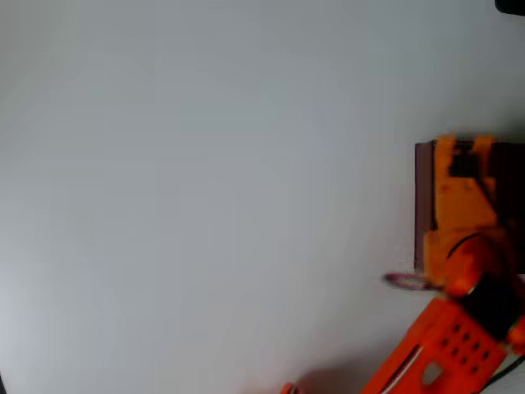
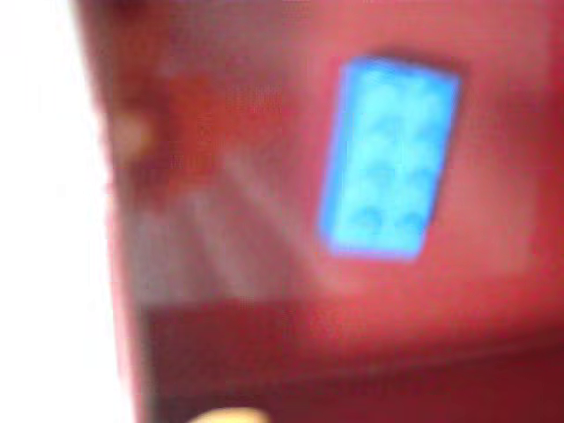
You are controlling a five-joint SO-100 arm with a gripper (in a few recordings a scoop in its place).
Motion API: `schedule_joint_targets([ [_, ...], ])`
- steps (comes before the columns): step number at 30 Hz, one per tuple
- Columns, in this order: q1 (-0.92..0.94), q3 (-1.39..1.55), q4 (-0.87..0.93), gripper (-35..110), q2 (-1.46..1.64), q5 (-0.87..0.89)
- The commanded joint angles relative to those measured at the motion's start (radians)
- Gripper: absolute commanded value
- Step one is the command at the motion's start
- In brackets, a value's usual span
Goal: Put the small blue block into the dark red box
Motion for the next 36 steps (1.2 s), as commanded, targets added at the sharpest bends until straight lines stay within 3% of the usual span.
schedule_joint_targets([
  [1,-0.032,0.149,0.025,26,0.319,-0.158],
  [5,-0.202,0.336,0.041,15,0.735,-0.405],
  [10,-0.474,0.451,0.14,0,1.009,-0.442],
  [17,-0.838,0.839,0.126,0,1.505,-0.589],
  [28,-1.048,1.127,0.121,0,1.506,-0.756],
  [36,-1.023,1.206,0.104,0,1.505,-0.784],
])
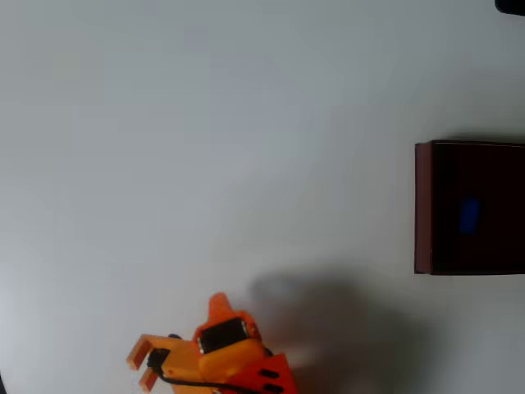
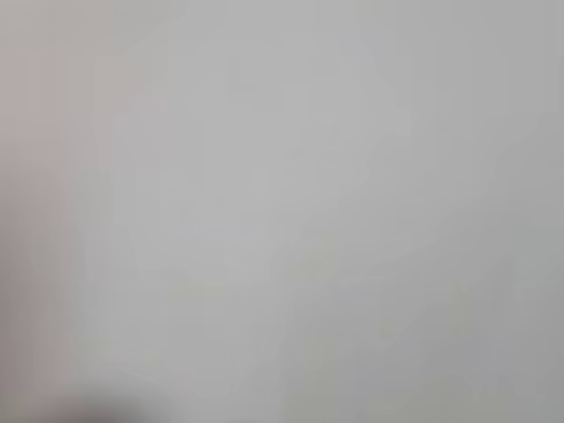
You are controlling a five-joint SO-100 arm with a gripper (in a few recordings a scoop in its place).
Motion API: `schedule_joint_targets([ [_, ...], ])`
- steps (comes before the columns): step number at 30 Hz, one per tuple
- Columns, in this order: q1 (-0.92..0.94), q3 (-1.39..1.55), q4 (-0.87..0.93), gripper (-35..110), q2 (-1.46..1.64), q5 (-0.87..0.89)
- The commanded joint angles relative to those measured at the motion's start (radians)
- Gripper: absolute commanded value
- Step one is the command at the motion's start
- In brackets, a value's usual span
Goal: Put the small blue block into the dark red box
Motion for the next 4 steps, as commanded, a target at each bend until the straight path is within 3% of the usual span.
schedule_joint_targets([
  [1,-0.005,0.008,0.006,0,0.002,-0.034],
  [4,-0.02,0.008,0.006,0,0.002,-0.04],
])
